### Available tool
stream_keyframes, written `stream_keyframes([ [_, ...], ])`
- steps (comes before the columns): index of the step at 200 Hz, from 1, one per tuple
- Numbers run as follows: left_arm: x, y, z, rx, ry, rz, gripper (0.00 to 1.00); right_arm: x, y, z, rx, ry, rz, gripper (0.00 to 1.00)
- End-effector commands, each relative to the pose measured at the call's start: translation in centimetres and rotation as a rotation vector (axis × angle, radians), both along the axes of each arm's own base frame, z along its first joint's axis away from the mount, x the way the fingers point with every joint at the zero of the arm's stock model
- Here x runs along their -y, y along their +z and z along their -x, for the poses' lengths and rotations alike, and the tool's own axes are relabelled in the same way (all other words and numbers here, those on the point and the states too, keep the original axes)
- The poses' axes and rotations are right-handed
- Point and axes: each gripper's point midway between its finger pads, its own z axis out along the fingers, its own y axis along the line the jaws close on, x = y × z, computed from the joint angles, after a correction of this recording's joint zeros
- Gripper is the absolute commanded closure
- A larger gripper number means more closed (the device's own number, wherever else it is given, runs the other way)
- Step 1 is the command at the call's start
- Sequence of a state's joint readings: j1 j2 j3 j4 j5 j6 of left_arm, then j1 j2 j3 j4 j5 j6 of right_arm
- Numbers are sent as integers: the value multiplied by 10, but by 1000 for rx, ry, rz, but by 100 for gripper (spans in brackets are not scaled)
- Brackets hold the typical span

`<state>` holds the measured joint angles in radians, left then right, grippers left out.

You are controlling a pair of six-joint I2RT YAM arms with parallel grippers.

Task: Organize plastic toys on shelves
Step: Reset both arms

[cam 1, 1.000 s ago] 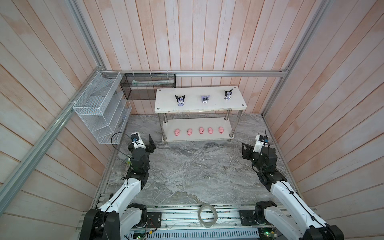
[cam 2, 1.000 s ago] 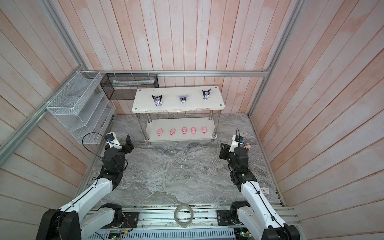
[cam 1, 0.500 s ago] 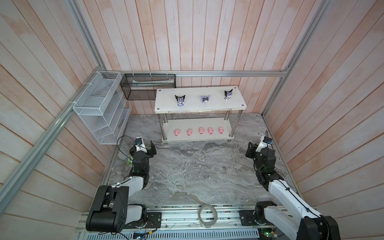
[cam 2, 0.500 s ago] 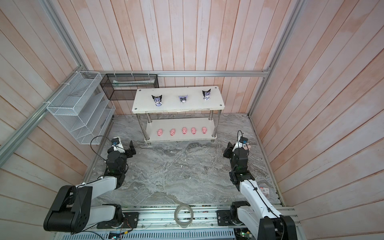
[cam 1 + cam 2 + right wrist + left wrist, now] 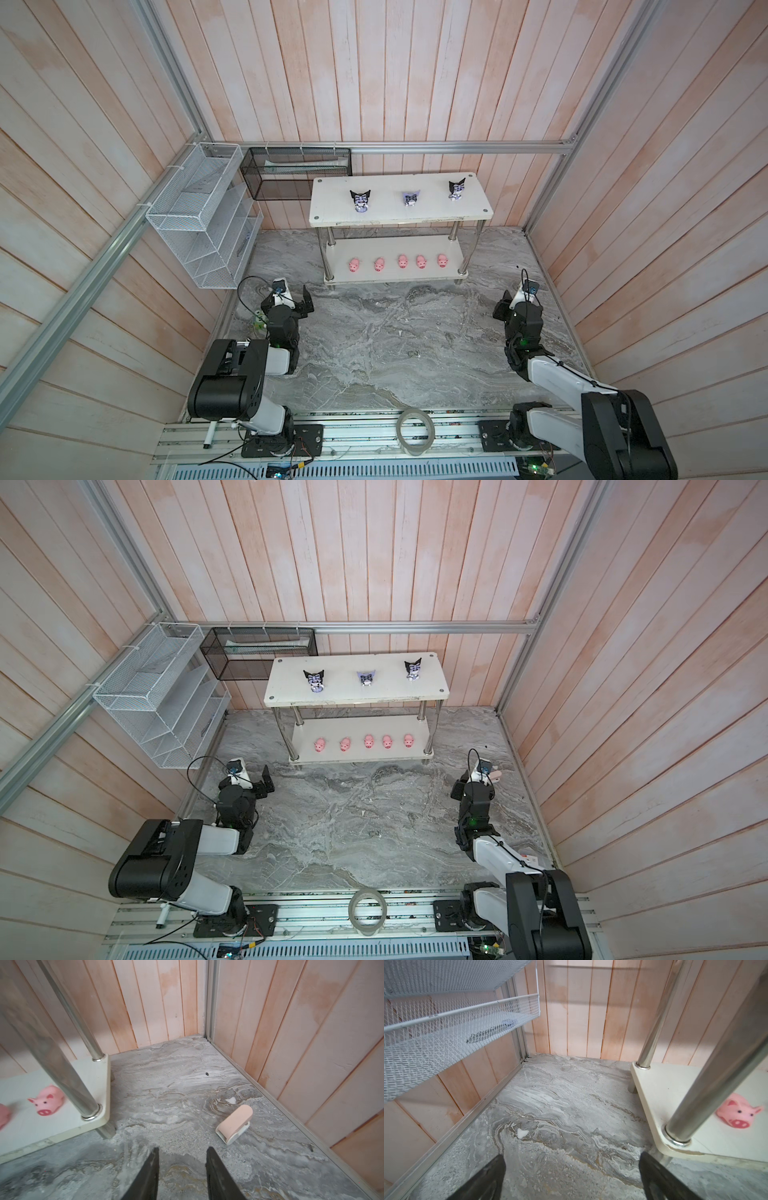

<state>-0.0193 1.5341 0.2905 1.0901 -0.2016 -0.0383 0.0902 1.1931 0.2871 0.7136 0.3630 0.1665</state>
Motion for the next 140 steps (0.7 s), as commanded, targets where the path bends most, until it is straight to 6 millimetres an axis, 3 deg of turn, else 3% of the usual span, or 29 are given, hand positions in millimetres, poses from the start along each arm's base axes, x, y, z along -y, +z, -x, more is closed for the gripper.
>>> stream_keyframes([
  [1,2,2,1,22,-16,13,0,10,20,-10,78,-32,86,60],
  [46,2,2,1,23,-16,12,0,22,4,-26,74,-14,64,60],
  [73,2,3,1,25,-15,11,0,19,-9,-38,36,29,41,60],
  [102,2,2,1,23,-15,13,0,16,-14,-36,41,43,40,58],
  [120,2,2,1,23,-16,12,0,15,-13,-32,61,52,42,45],
  [140,2,2,1,24,-16,13,0,10,-13,-26,82,82,49,5],
])
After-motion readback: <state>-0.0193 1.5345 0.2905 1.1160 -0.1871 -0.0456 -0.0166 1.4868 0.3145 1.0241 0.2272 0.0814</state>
